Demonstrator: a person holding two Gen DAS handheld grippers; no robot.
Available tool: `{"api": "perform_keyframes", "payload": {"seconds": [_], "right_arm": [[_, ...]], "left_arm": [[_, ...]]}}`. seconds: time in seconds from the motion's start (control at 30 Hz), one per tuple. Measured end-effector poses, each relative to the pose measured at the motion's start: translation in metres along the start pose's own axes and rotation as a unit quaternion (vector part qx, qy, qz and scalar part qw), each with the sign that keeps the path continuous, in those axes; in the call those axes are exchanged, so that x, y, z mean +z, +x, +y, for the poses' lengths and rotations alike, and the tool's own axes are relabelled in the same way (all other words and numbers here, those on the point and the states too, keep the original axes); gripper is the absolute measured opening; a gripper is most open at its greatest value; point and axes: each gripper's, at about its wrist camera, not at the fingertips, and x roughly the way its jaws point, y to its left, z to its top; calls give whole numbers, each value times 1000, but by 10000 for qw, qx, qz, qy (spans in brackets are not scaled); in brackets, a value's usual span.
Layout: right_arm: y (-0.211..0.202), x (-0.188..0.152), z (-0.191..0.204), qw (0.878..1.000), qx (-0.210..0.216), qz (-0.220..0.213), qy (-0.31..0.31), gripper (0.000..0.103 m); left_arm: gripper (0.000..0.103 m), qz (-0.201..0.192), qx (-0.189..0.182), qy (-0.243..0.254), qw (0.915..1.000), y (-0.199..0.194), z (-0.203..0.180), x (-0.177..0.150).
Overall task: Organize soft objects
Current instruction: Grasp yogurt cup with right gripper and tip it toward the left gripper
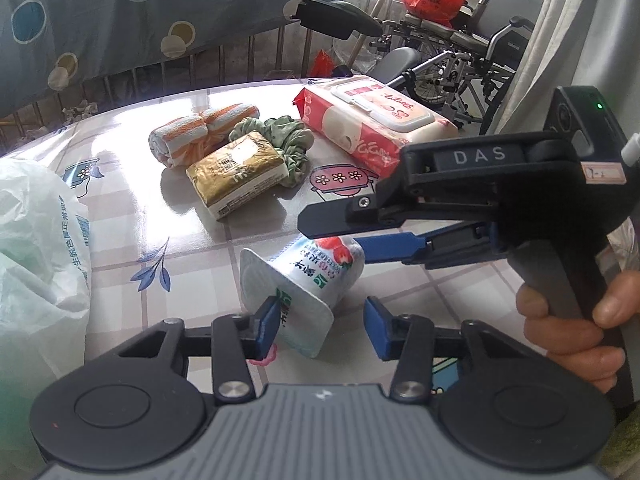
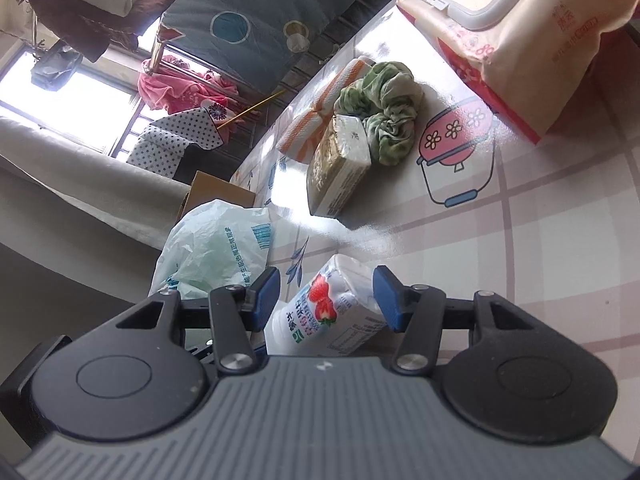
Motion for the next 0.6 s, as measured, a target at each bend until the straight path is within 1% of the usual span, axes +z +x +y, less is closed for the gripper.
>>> {"api": "perform_keyframes", "payload": {"seconds": [0.13,0.23,0.33,0.5,0.6], "right_arm": [[4,-6,-4,9994,216,110,259,53],[9,-11,-9,9978,418,229,469,53],[16,-16,-6,9967,504,340,542,53],[30,-26,4,9957,547,541,511,53],[37,-28,4,9949,605,582,566,54]], "left_arm": [[48,-45,175,-57,9998,-5,4,-2],[48,-64,209,-192,9996,-12,12,-7],[48,-125,267,-273,9992,-20,18,-11],[50,-374,482,-65,9981,-37,16,-15],[52,-402,521,157,9977,-39,9,-15]]}}
